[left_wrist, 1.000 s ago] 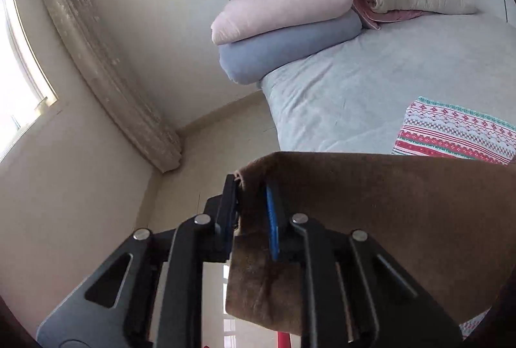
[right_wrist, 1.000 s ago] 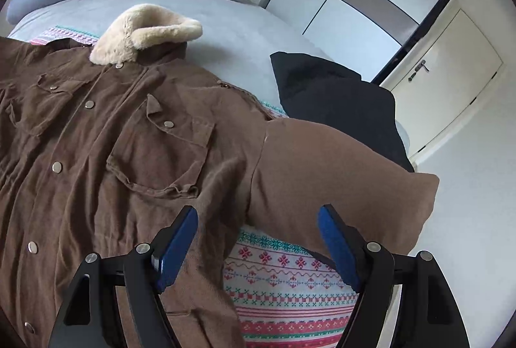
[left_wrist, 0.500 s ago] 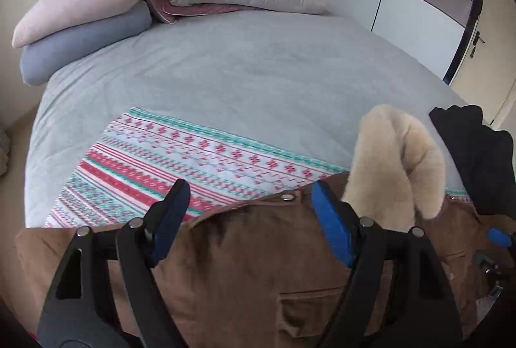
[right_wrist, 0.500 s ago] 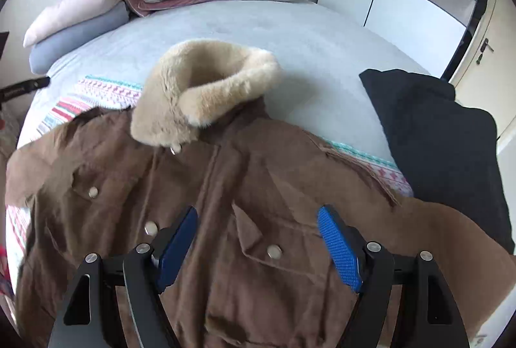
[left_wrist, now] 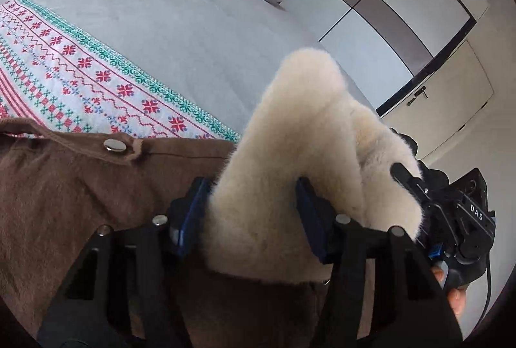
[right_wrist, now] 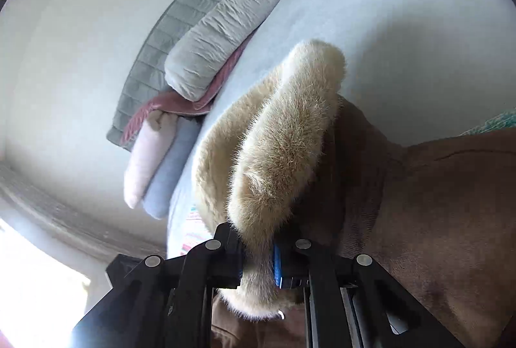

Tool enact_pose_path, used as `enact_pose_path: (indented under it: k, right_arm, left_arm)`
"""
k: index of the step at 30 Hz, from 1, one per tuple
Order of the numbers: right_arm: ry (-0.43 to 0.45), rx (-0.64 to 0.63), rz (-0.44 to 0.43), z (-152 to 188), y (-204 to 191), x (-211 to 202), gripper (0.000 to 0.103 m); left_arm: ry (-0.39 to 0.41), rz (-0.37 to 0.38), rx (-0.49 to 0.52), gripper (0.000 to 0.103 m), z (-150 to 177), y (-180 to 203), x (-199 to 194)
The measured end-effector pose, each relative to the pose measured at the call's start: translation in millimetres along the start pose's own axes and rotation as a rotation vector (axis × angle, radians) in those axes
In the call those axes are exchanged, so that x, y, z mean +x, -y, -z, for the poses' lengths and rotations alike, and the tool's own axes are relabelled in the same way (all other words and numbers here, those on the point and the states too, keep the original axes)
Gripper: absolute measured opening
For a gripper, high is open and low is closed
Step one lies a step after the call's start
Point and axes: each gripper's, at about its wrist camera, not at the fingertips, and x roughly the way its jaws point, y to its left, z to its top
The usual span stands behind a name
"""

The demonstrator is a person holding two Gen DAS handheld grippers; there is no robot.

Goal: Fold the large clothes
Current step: 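Grasp the cream fur collar with both grippers and straighten it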

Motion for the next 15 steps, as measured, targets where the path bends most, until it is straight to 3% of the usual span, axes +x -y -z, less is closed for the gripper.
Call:
enact_pose_path:
  k: [2, 4, 5, 7, 8, 10, 12, 14, 15]
  right_arm:
    - [0.039, -0.007, -0.123, 5, 6, -23, 0.012]
    - [0.066, 0.051, -0.131, 11, 30, -42, 0.012]
    - [0.073, 0.083, -0.042, 12, 45, -50, 0.012]
    - [0.058, 0.040, 0.278, 16, 65, -57, 0.012]
    - [0.042, 0.030, 0.356, 19, 71, -59, 0.013]
    - [0.060, 0.052, 0.362, 22, 66, -67, 0.017]
    - [0.093, 0.005, 0.468, 23, 45, -73, 0.027]
    - [0.135, -0.048, 0.533, 26, 22, -79, 0.043]
    - [0.156, -0.076, 0.544, 27, 8, -80, 0.061]
  left_arm:
    - [-0.008, 0.016, -0.006, 0.052, 0, -4, -5]
    - [-0.002, 0.015, 0.007, 0.052, 1, -2, -8]
    - [0.002, 0.010, 0.012, 0.052, 2, 0, -9]
    - [0.002, 0.005, 0.019, 0.052, 2, -2, -12]
    - [0.002, -0.001, 0.016, 0.052, 2, -2, -12]
    - [0.003, -0.002, 0.007, 0.052, 2, -6, -11]
    - [0.009, 0.003, -0.007, 0.052, 1, -10, -13]
    - [0.023, 0.006, -0.008, 0.052, -1, -10, -18]
    - [0.029, 0.008, -0.007, 0.052, -2, -12, -20]
